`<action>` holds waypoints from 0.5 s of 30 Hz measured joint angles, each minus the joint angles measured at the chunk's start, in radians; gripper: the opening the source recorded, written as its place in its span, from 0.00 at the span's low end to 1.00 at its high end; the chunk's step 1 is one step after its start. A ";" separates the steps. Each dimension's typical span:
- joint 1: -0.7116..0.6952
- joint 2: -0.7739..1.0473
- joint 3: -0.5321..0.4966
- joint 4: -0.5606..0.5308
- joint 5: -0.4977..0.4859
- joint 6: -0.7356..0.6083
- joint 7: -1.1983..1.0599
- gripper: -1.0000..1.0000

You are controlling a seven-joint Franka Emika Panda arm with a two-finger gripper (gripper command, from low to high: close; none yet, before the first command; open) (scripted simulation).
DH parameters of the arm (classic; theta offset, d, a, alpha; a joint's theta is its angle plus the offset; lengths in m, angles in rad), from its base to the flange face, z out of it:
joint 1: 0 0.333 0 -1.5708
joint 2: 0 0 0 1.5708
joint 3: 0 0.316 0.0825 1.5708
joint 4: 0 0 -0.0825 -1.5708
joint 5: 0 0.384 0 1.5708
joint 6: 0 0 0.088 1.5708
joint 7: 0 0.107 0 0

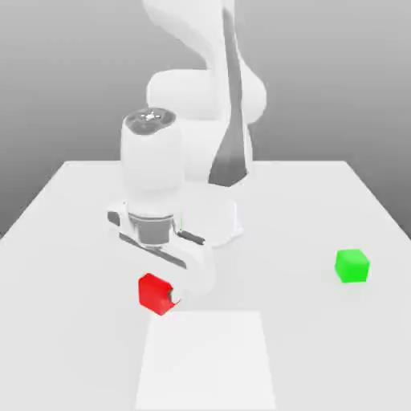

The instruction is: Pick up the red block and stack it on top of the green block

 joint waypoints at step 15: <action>0.565 -0.129 0.414 0.011 0.203 -0.122 -0.052 0.00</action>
